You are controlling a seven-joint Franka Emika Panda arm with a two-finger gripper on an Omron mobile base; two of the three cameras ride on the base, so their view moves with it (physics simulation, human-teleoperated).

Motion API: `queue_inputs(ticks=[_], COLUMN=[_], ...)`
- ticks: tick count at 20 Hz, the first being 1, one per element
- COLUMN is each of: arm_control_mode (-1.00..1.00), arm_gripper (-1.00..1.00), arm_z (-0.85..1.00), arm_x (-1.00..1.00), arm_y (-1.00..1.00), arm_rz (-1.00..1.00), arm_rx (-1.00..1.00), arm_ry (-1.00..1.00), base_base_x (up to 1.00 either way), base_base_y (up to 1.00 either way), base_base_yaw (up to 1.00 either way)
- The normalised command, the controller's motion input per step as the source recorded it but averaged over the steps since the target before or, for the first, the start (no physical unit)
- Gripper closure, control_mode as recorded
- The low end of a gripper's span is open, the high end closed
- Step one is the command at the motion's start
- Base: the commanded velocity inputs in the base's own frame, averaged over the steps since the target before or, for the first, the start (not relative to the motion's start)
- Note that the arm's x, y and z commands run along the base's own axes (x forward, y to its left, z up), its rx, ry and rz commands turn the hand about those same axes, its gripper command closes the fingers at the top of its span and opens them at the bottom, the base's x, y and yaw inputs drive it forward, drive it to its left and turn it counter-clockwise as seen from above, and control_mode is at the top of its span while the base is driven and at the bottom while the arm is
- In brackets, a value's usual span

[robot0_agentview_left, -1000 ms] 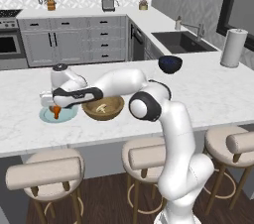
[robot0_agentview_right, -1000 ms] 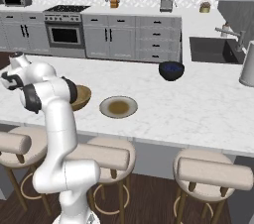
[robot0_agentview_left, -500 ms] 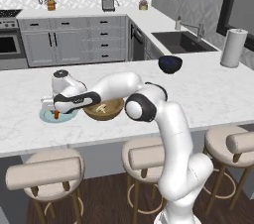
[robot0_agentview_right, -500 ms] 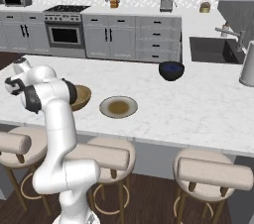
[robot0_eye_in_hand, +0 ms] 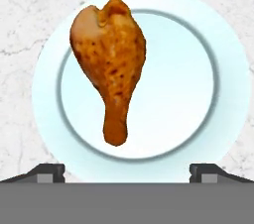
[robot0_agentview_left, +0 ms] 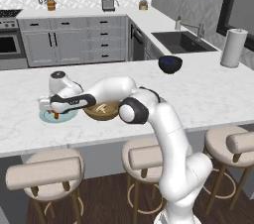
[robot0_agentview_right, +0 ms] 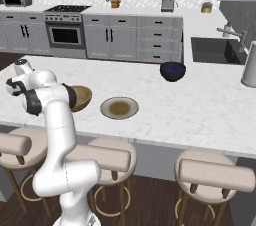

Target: Pick the chicken drumstick and mushroom from their plates and place them in the bowl. Then put the bowl in the fridge.

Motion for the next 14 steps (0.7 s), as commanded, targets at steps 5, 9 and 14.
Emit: queue_inputs(ticks=[5,9,14], arm_control_mode=[-1.00,-1.00,-1.00], arm_gripper=[-1.00,-1.00,-1.00], arm_z=[-0.14,-0.17,-0.25], arm_x=[0.05,0.09,0.08], arm_y=[0.03,0.00,0.00], arm_rz=[-0.01,0.00,0.00], arm_rx=[-0.03,-0.02,0.00], arm_ry=[0.00,0.00,0.02], base_base_x=[0.00,0.00,0.00], base_base_y=[0.00,0.00,0.00], base_base_yaw=[0.00,0.00,0.00])
